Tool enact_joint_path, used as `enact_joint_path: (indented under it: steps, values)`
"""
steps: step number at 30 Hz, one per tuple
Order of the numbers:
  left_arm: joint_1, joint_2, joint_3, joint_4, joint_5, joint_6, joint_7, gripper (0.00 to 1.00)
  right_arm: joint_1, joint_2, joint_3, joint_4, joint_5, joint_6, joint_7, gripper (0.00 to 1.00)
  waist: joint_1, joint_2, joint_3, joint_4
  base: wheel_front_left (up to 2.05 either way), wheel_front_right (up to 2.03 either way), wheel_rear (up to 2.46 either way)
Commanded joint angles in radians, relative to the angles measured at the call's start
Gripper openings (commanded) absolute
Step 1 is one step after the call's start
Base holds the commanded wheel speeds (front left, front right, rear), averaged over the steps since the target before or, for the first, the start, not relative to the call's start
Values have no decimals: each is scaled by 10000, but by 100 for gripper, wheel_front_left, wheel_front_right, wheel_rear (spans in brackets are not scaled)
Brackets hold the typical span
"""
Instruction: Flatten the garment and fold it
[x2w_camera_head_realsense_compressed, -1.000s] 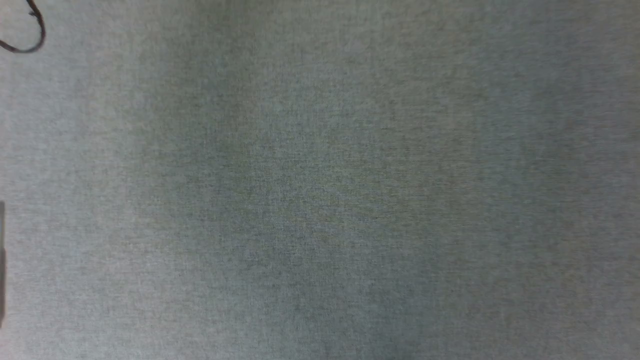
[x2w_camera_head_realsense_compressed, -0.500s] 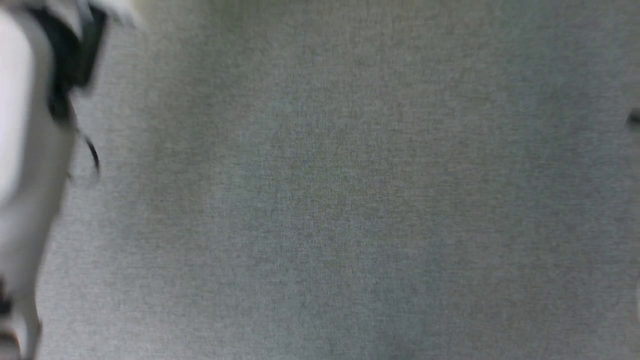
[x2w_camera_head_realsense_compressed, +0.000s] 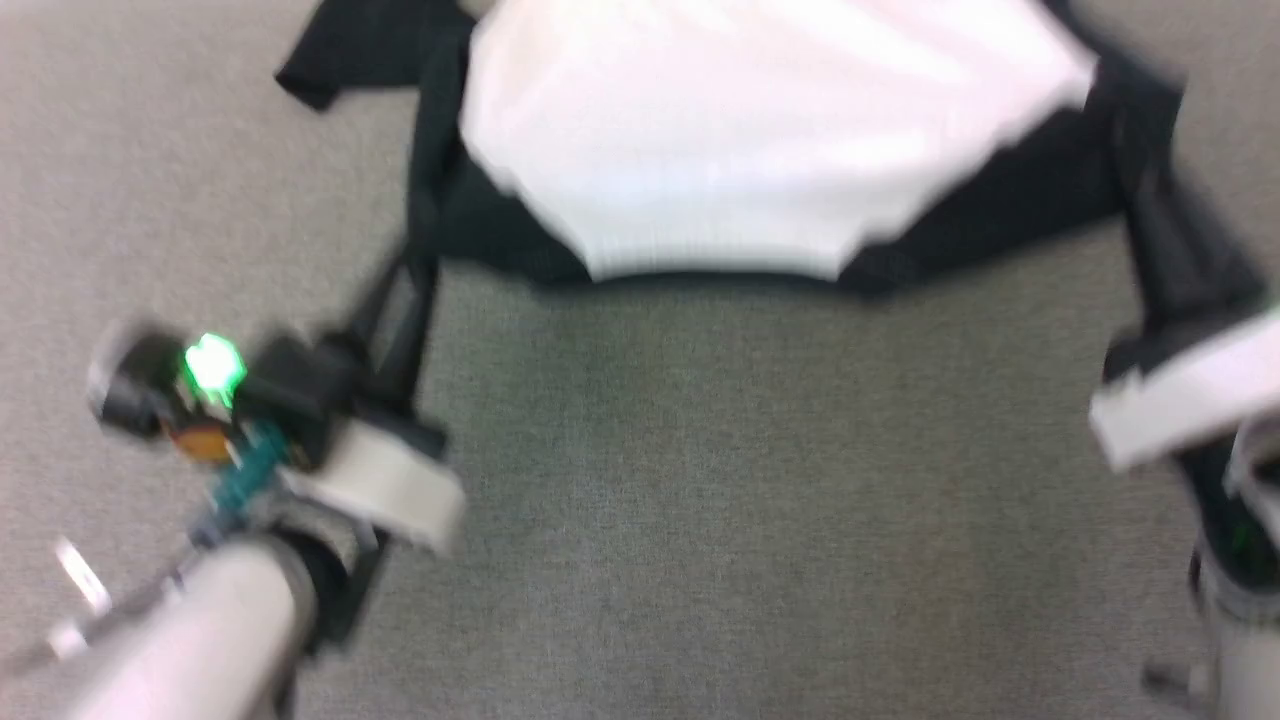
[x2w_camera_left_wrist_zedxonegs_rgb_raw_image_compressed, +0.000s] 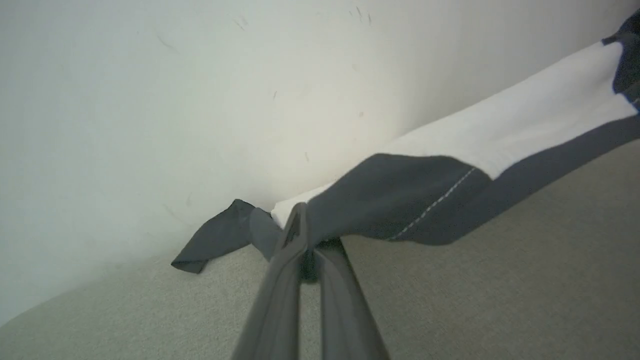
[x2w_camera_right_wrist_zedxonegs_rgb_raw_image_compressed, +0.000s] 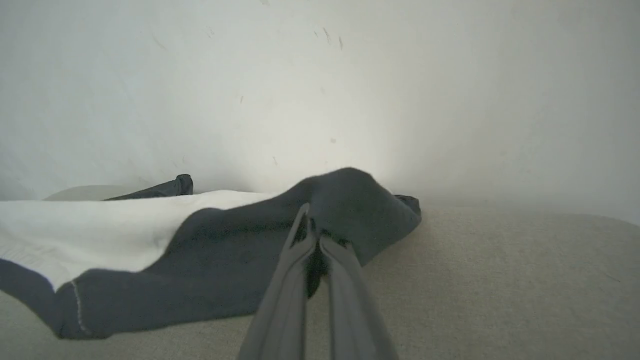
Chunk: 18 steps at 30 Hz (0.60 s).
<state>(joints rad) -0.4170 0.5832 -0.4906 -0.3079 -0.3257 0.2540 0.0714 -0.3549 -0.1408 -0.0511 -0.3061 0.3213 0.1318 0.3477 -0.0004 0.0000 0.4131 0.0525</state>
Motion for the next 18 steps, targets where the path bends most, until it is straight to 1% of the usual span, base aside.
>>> enact_joint_path:
  steps: [1, 7, 11, 14, 18]
  values:
    - [418, 50, -90, -104, 28, 160, -33, 0, 427, 92, -93, -200, -24, -11, -74, 0, 4, 0, -773, -77, 0, 0, 0]
    - [2315, -101, -544, -438, -205, 786, 47, 0, 2436, 544, -332, -691, 57, -11, -193, 0, 4, 0, -1307, -154, 0, 0, 0]
    - [3101, -83, -870, -527, -330, 955, 339, 0, 3397, 677, -367, -674, 25, -11, -258, 0, 4, 0, -1607, -176, 0, 0, 0]
    - [3483, 92, -1142, -462, -414, 883, 742, 0, 4099, 729, -246, -566, 89, -11, -94, 0, 4, 0, -1816, -185, 0, 0, 0]
    - [3884, 497, -1601, -265, -613, 525, 1556, 0, 5001, 664, -46, -349, 93, -11, 425, 0, 4, 0, -2118, -191, 0, 0, 0]
